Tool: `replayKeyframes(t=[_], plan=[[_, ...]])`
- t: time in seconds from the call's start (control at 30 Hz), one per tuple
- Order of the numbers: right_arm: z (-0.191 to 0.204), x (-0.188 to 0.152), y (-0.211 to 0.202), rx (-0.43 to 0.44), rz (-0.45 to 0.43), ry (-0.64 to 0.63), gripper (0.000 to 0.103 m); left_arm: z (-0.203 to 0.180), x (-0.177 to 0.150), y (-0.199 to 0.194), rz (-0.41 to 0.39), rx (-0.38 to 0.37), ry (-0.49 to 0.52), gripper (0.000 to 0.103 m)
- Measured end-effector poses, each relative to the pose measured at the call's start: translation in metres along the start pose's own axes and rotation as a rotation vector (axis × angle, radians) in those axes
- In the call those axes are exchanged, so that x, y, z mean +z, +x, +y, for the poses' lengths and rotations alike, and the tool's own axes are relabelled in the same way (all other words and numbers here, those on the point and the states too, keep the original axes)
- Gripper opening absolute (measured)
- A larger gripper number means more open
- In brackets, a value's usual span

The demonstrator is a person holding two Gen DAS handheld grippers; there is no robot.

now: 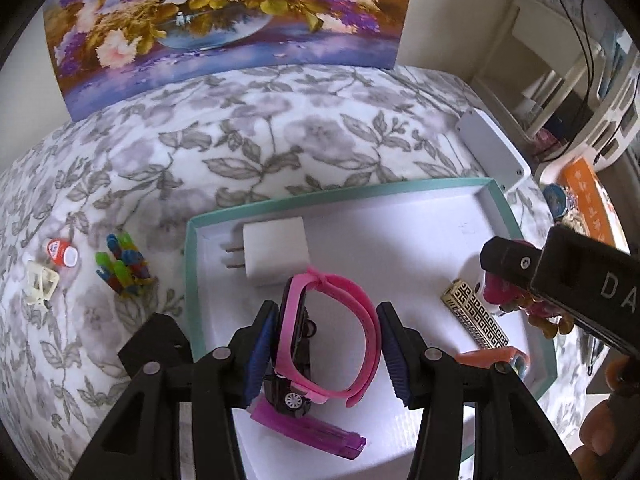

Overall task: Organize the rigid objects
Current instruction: 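Open the right gripper to drop the dog figure in the tray while the left gripper drops the pink band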

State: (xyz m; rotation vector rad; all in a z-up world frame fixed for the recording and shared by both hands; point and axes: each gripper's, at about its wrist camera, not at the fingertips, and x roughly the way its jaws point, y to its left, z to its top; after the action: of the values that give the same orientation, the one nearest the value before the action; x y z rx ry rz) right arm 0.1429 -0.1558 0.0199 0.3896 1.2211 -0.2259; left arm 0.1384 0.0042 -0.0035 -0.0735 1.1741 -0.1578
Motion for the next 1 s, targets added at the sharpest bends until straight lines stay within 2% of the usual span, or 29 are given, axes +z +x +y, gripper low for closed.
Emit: replayKeyframes(t=[0.23,0.33,0.73,0.83,0.93,1.0], plan=[[-0.001,0.0,0.002,-0.01,0.007,-0.002,0.082,0.002,0.0,0.001,0.01,0.005,-0.006,0.056],[-0.001,0.0,0.001,-0.014,0.008,-0.005,0.082,0.003,0.001,0.0,0.01,0.007,-0.013,0.064],[0.003,0.001,-0.005,0.001,-0.024,-0.014,0.09,0.015,0.005,-0.009,0.0,0.016,-0.054,0.075],[0.005,0.002,-0.008,0.012,-0.032,-0.016,0.09,0.021,0.006,-0.012,-0.011,0.018,-0.075,0.089],[0.007,0.002,-0.012,0.016,-0.048,-0.023,0.09,0.032,0.008,-0.014,-0.017,0.027,-0.104,0.092],[0.009,0.002,-0.014,0.018,-0.058,-0.028,0.09,0.04,0.009,-0.016,-0.025,0.045,-0.124,0.101]])
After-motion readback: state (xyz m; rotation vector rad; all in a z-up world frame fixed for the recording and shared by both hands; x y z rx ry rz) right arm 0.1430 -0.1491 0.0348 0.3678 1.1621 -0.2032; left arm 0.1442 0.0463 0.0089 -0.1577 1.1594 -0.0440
